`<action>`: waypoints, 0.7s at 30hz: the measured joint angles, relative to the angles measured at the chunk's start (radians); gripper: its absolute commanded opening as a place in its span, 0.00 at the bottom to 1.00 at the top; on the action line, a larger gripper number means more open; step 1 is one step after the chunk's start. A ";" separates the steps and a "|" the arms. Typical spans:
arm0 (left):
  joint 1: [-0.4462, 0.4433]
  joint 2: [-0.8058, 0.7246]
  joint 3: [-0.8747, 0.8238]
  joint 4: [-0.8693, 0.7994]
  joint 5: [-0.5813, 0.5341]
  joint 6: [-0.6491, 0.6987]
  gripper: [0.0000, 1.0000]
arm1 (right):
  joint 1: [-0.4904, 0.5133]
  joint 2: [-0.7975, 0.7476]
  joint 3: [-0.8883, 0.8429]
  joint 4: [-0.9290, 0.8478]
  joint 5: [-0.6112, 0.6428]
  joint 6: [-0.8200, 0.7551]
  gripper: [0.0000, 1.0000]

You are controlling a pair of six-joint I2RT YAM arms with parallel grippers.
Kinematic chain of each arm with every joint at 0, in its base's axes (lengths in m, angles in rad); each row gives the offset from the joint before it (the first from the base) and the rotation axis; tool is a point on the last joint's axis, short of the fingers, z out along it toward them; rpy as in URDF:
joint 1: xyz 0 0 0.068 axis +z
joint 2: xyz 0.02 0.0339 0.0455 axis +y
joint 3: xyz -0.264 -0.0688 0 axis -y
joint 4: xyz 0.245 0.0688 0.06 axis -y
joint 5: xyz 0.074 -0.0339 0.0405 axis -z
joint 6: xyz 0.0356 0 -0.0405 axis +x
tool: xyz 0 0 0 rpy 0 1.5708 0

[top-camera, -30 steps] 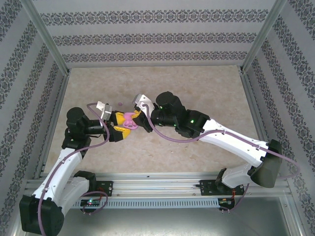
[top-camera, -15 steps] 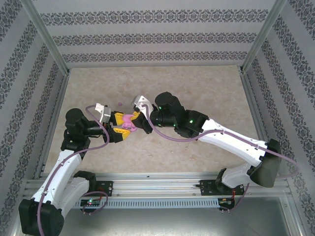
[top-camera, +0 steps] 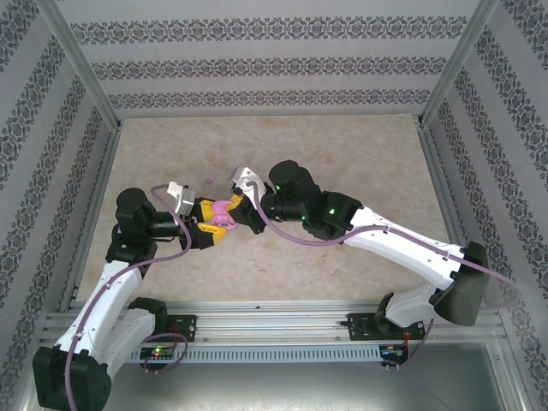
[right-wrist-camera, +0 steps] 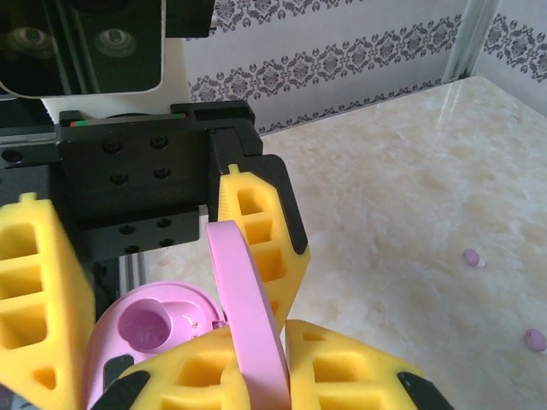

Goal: Insert the wireless bluetooth earbuds into the charging case

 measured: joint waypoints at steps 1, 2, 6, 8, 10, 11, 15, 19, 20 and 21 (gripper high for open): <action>0.000 0.000 0.000 -0.002 0.000 0.000 0.44 | -0.002 0.001 0.000 0.000 -0.005 0.002 0.00; 0.000 0.000 0.000 -0.002 0.000 0.000 0.42 | -0.004 0.001 0.000 0.000 -0.011 0.002 0.00; 0.000 0.001 0.000 -0.006 0.000 0.000 0.36 | -0.004 0.006 0.009 -0.004 -0.017 0.002 0.11; 0.000 0.002 0.000 -0.008 0.000 0.000 0.35 | -0.004 0.008 0.010 -0.006 -0.017 0.007 0.24; 0.001 0.012 0.000 -0.012 -0.010 -0.001 0.34 | -0.004 0.011 0.010 -0.009 -0.017 0.025 0.36; 0.003 0.017 0.001 -0.013 -0.012 -0.001 0.34 | -0.004 0.013 0.010 -0.013 -0.017 0.025 0.39; 0.006 0.041 0.002 -0.016 -0.023 -0.012 0.33 | -0.004 0.016 0.010 -0.030 -0.012 0.046 0.47; 0.007 0.042 0.002 -0.018 -0.027 -0.025 0.32 | -0.004 0.015 0.010 -0.036 0.013 0.059 0.53; 0.008 0.042 0.002 -0.018 -0.027 -0.030 0.32 | -0.004 0.014 0.010 -0.038 0.018 0.063 0.53; 0.009 0.042 0.002 -0.017 -0.028 -0.034 0.31 | -0.006 0.014 0.011 -0.039 0.023 0.066 0.54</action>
